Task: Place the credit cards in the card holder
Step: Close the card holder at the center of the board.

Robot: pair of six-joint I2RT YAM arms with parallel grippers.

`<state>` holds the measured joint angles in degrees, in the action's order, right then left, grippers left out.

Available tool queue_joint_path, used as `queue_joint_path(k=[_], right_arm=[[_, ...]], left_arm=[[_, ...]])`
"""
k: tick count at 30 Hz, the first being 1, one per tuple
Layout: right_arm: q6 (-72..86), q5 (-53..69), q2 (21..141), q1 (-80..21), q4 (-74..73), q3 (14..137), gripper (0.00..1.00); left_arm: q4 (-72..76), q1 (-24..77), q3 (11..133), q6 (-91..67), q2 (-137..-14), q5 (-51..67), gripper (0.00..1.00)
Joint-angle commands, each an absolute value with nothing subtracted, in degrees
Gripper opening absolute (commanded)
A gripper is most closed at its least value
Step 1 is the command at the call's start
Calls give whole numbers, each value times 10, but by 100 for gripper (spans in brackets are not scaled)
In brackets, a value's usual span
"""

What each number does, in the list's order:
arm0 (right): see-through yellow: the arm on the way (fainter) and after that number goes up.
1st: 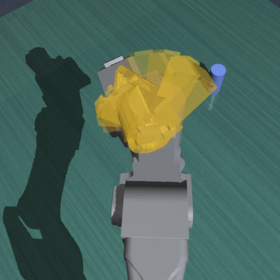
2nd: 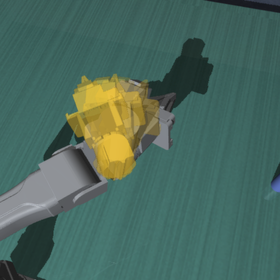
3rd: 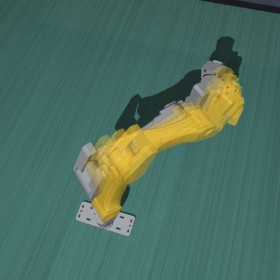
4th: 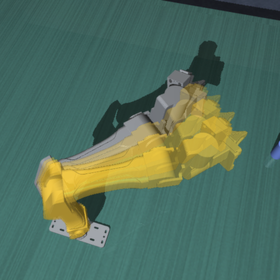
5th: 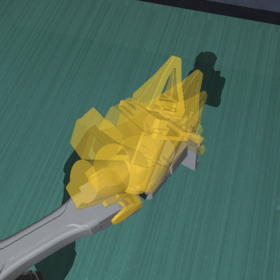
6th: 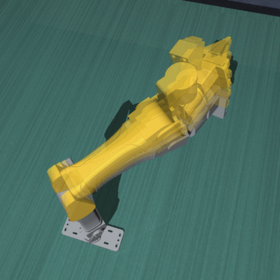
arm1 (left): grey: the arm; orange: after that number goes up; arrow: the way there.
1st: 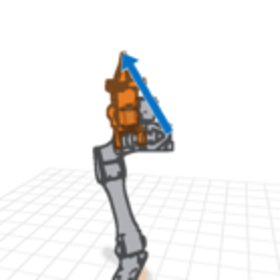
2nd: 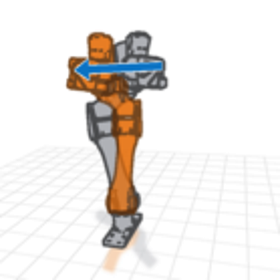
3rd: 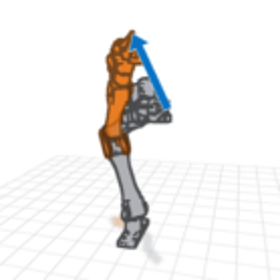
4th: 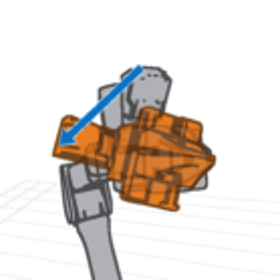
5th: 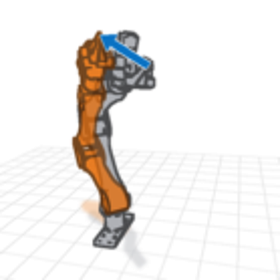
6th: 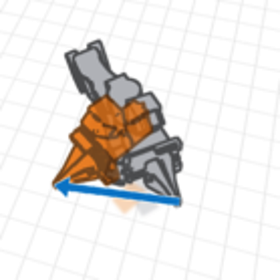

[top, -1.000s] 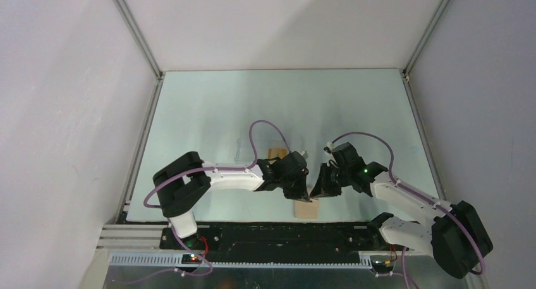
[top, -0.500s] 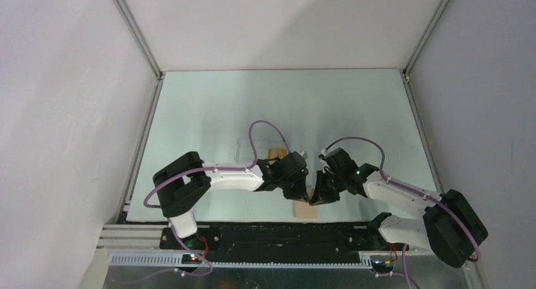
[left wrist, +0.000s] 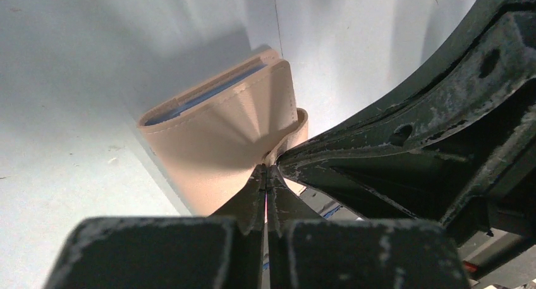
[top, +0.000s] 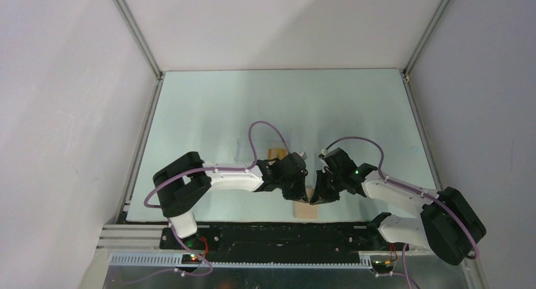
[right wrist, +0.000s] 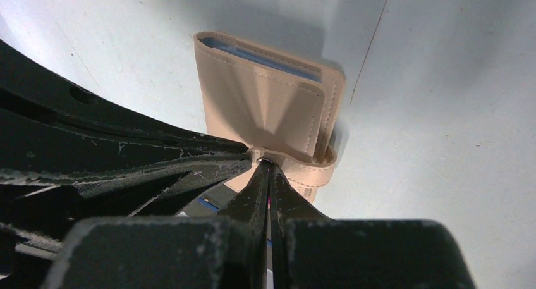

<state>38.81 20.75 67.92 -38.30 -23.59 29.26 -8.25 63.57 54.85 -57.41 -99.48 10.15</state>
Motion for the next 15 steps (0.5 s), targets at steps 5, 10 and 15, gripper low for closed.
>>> queue_joint_path(k=[5,10,15], right_arm=[[386,201,691,-382,-209,293,1],[383,194,698,-382,-209,293,1],[379,175,720,-385,-208,293,1]], left_arm=[[-74,635,542,-574,-1001,96,0],[-76,635,541,-576,-1004,97,0],[-83,635,542,-578,-1004,96,0]])
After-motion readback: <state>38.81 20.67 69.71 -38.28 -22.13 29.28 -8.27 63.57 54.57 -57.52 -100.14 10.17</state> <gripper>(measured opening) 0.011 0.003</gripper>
